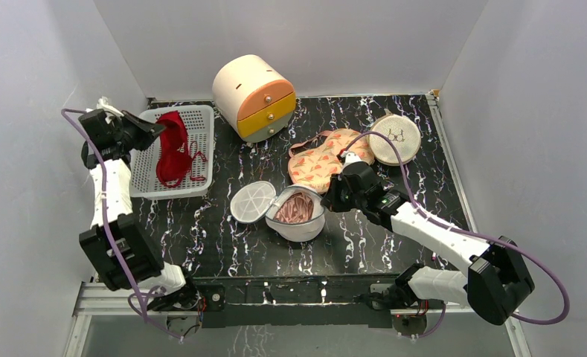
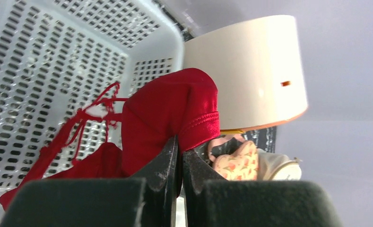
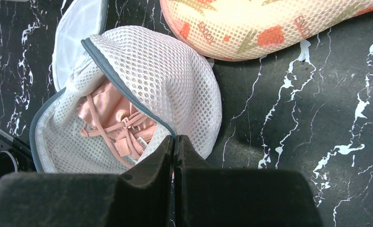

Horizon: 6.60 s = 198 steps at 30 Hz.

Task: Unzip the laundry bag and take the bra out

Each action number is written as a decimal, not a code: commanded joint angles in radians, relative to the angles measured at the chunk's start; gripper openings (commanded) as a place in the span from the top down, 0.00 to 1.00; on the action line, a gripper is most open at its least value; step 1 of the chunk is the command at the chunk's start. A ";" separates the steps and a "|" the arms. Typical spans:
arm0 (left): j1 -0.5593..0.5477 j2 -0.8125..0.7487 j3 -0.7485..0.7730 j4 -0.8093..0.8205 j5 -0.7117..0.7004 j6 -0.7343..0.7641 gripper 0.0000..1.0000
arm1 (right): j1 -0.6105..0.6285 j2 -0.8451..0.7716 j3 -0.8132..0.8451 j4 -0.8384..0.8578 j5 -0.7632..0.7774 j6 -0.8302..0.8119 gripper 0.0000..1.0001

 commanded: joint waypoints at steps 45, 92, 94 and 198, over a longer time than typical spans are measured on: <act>-0.128 0.121 0.134 -0.095 -0.430 0.323 0.32 | -0.002 0.081 0.115 0.029 -0.081 0.034 1.00; -1.246 -0.112 -0.365 0.182 -0.329 0.153 0.73 | -0.001 -0.130 -0.124 0.130 -0.104 0.118 1.00; -1.247 -0.108 -0.380 0.230 -0.393 0.099 0.78 | -0.001 -0.130 -0.124 0.130 -0.108 0.117 1.00; -1.306 -0.326 -0.110 0.266 -0.071 0.311 1.00 | -0.002 -0.129 -0.082 0.111 -0.016 0.087 1.00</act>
